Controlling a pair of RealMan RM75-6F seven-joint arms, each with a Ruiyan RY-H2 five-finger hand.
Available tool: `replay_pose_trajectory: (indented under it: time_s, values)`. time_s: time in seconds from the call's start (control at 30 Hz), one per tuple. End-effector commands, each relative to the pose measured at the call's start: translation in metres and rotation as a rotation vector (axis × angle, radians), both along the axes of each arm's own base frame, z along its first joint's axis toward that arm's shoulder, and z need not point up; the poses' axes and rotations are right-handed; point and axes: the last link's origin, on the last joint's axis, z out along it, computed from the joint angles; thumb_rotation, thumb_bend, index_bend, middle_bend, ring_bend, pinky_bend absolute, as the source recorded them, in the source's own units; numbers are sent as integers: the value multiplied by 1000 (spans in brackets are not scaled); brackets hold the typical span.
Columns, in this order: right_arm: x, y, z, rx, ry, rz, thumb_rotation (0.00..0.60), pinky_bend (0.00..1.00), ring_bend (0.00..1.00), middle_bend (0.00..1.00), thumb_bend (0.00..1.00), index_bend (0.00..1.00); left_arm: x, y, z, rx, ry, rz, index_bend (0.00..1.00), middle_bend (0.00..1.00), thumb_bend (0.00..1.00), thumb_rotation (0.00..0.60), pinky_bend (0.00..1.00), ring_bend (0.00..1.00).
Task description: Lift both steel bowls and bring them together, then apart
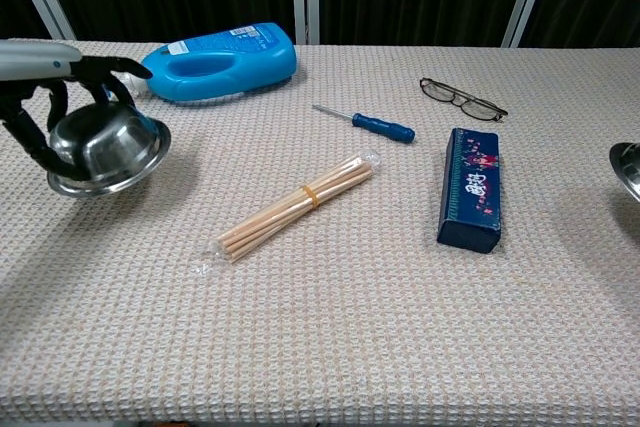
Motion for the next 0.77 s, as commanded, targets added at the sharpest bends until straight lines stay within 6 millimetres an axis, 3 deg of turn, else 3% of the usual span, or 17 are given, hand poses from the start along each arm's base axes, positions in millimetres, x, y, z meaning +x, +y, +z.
replay_pose_trajectory:
  time_s: [0.03, 0.2, 0.37, 0.57, 0.77]
  values:
    - [3, 2, 4, -50, 19, 4, 600, 0, 0, 0, 0, 0, -5, -5, 12, 47, -9, -8, 0, 0, 35, 600, 202, 0]
    - [6, 5, 7, -70, 0, -2, 600, 0, 0, 0, 0, 0, -8, -15, 21, 62, -5, 13, 0, 0, 31, 600, 176, 0]
    - [11, 16, 20, -187, -32, 43, 600, 0, 0, 0, 0, 0, -15, -38, 50, 217, 5, -1, 0, 0, 28, 600, 98, 0]
    - [5, 44, 20, -418, -17, 127, 600, 0, 0, 0, 0, 0, -49, -95, 81, 513, -60, 46, 0, 0, 41, 596, 73, 0]
    - [-12, 73, -3, -428, -6, 63, 600, 0, 0, 0, 0, 0, -81, -146, 74, 569, 44, 101, 0, 0, 35, 598, 72, 0]
